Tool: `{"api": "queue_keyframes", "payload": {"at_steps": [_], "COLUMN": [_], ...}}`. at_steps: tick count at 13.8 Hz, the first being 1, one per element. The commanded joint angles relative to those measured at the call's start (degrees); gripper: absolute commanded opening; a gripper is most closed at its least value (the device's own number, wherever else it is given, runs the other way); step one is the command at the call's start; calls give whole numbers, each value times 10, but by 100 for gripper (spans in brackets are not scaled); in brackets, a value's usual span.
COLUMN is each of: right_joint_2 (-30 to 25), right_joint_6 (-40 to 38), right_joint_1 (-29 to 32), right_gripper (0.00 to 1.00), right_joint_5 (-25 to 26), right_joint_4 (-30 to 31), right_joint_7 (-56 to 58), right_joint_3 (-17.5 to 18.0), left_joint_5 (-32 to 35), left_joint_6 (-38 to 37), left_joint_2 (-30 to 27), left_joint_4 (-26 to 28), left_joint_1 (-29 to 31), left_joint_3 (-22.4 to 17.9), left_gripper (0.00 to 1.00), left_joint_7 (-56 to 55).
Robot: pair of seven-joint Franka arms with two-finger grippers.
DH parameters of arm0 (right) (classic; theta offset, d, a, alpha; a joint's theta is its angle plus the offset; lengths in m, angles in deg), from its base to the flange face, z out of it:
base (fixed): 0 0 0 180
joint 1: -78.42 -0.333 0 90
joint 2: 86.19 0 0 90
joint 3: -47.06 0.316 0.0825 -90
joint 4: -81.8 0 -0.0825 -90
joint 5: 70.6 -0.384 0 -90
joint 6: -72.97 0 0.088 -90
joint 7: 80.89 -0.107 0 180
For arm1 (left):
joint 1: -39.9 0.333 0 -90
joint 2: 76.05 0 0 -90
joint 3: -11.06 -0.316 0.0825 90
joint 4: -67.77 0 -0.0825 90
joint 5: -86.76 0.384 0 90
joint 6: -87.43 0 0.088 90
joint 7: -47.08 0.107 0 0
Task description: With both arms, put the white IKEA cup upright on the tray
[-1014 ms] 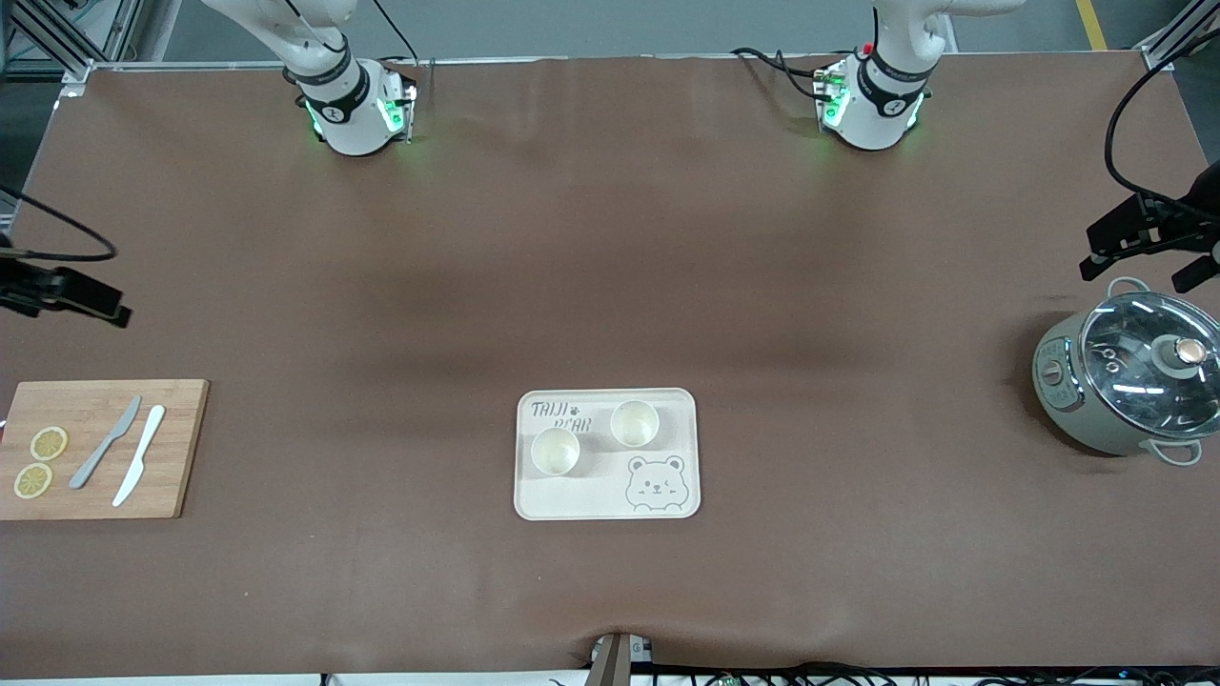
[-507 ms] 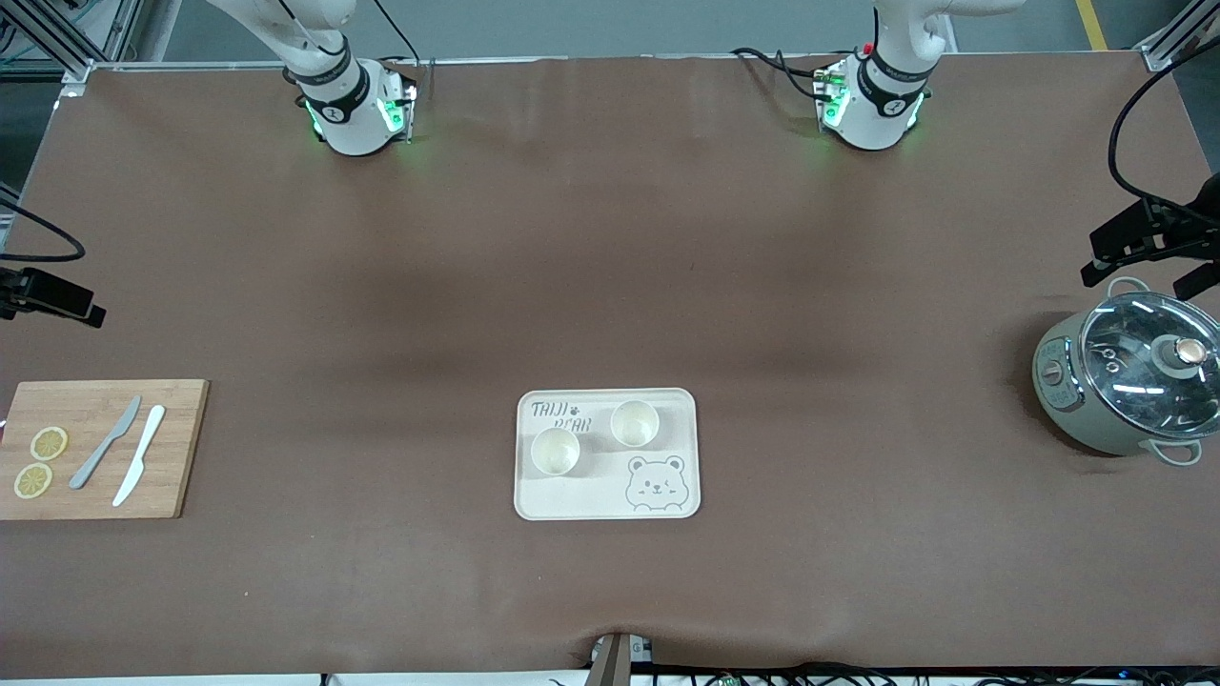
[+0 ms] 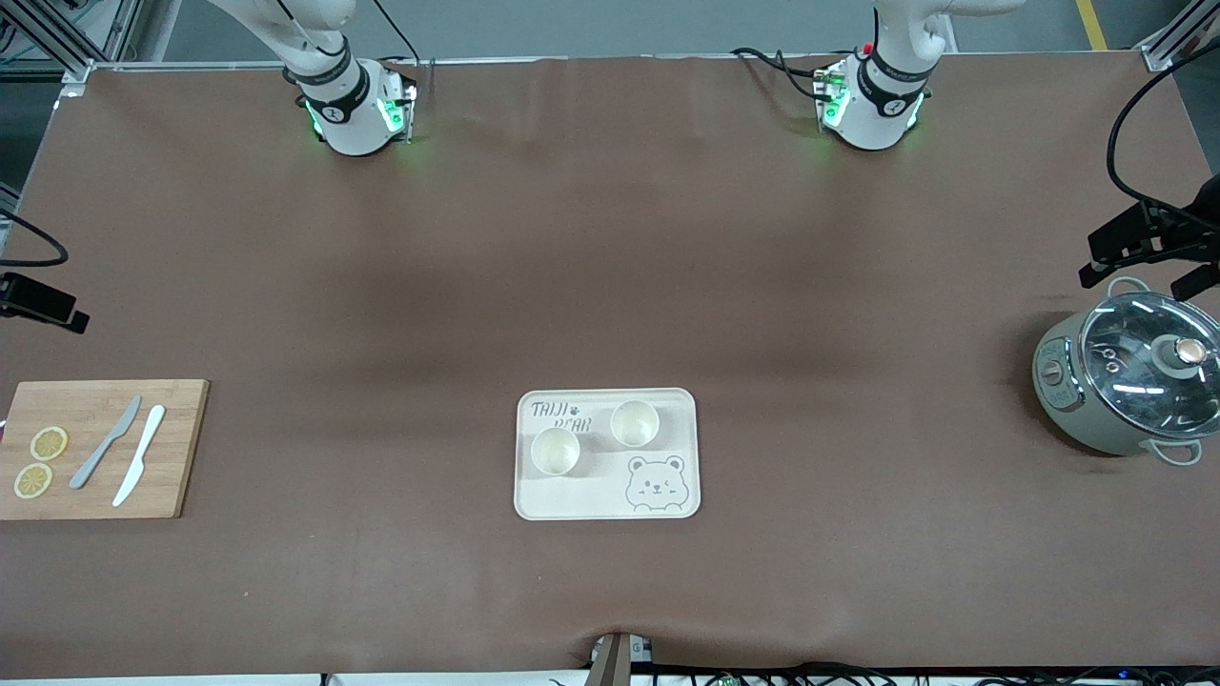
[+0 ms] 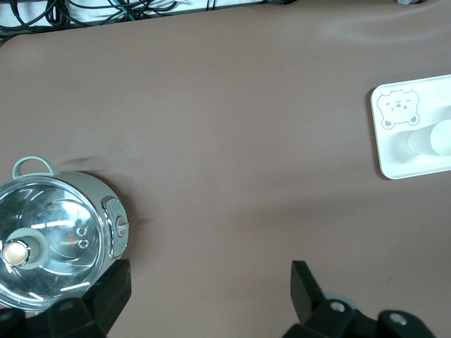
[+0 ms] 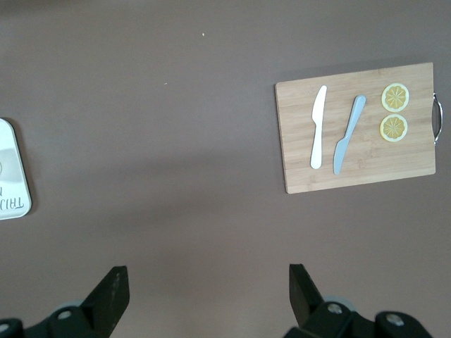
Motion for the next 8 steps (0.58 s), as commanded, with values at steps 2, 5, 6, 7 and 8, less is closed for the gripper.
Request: {"api": "queue_keyframes", "payload": {"at_steps": [2,5,6,7,8], "right_joint_2": [-10,-8,-8,-8,-9], "right_joint_6": [7,4,4,4,4], "right_joint_1": [11,10,10,11,11], "right_gripper": [100,100,100,100,100], "right_joint_5": [3,5,5,4,4], "right_joint_4": [13,8,8,8,7], "right_joint_7": [5,11,11,11,8], "right_joint_3": [5,5,4,4,4], "left_joint_5": [-8,-8,-8,-10,-8], "left_joint_6": [-15,-24,-24,-25,-29], "left_joint_2": [2,-1,-1,-1,-1], "left_joint_4": [-17,-18,-18,-16,-17], "left_joint_1": [-1,-1,-1,0,0], "left_joint_3": [-3,-4,-3,-4,-5], "left_gripper": [100,100,100,100,100], "left_joint_7": [6,6,6,5,6]}}
